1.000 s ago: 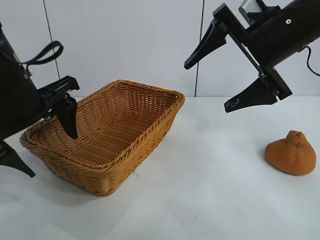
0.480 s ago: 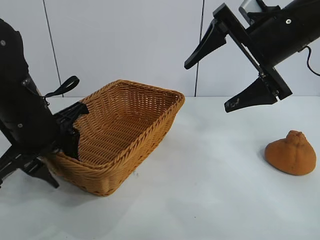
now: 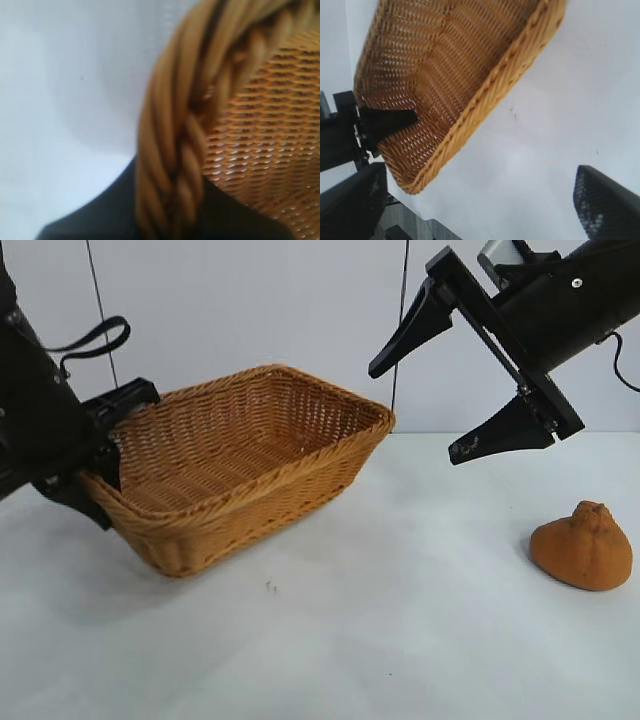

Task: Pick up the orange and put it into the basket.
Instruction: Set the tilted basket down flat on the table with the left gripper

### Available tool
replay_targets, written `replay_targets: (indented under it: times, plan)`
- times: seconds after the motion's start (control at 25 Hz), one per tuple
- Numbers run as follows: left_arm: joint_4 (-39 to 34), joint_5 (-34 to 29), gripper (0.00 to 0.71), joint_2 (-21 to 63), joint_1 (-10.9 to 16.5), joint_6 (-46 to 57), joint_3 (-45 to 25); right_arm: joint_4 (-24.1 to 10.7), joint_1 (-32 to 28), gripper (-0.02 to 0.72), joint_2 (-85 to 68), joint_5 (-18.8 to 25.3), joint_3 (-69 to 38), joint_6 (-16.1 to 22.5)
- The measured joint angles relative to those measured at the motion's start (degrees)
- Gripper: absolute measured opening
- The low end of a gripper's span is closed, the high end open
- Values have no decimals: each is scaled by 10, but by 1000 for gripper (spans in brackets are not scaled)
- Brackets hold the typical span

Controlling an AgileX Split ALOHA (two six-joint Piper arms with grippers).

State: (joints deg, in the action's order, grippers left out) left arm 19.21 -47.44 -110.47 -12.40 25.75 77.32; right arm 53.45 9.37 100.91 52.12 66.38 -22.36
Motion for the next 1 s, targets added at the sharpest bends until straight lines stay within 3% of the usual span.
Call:
replay_targets:
  times: [0.24,0.48,1.0]
  plan:
    - [-4,-66,87,-54,-8,-74,90,-18,0,694,0,7,0,5]
    - [-5,-70,90,-79,-15,-96,110,-33,-1,694,0,14,0,12]
    - [17,-38,85,-95,24,-125,114,-7,-1,694,0,4,0,13]
